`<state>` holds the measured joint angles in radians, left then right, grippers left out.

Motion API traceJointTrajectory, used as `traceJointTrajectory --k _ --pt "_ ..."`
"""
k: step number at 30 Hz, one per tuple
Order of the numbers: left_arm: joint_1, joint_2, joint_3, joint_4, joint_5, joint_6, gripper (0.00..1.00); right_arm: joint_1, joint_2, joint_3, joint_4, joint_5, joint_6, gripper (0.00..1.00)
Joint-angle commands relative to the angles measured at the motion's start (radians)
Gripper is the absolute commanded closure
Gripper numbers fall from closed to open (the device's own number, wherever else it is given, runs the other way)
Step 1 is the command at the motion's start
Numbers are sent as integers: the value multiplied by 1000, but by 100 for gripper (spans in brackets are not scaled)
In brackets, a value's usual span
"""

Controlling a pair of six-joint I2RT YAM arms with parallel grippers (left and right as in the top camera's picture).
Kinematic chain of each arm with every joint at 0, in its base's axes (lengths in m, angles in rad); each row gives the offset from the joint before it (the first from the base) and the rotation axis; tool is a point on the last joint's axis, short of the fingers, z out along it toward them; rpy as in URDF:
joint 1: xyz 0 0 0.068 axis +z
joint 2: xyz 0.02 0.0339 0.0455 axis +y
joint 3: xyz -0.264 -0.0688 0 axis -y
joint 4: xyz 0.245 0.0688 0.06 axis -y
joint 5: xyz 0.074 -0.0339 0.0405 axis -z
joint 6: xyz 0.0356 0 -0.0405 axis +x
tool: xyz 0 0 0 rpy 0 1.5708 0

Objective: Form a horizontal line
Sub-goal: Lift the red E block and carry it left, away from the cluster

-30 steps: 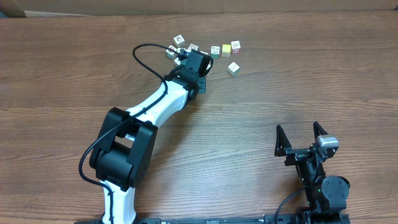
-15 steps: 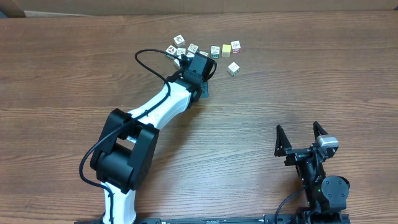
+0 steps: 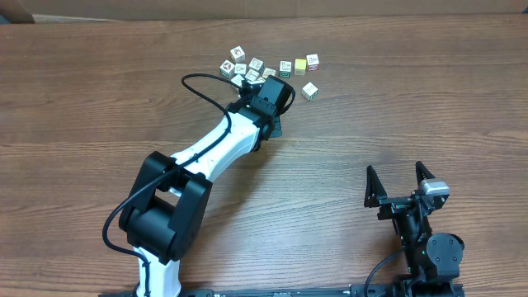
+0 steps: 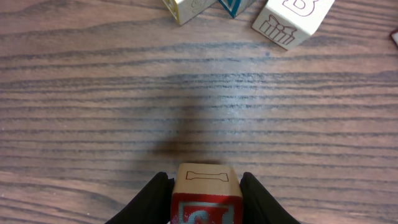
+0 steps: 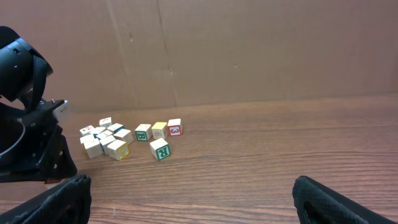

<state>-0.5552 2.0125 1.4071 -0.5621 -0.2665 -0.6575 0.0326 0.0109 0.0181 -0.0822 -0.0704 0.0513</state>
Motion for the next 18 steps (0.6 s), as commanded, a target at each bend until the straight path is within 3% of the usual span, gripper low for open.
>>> traceJointTrajectory --k 1,18 --pt "-5 -31 10 -11 -14 -19 70 -6 -8 -10 3 8 -7 0" --pt "-9 -30 7 -62 -14 51 70 -6 -8 -10 3 9 -7 0"
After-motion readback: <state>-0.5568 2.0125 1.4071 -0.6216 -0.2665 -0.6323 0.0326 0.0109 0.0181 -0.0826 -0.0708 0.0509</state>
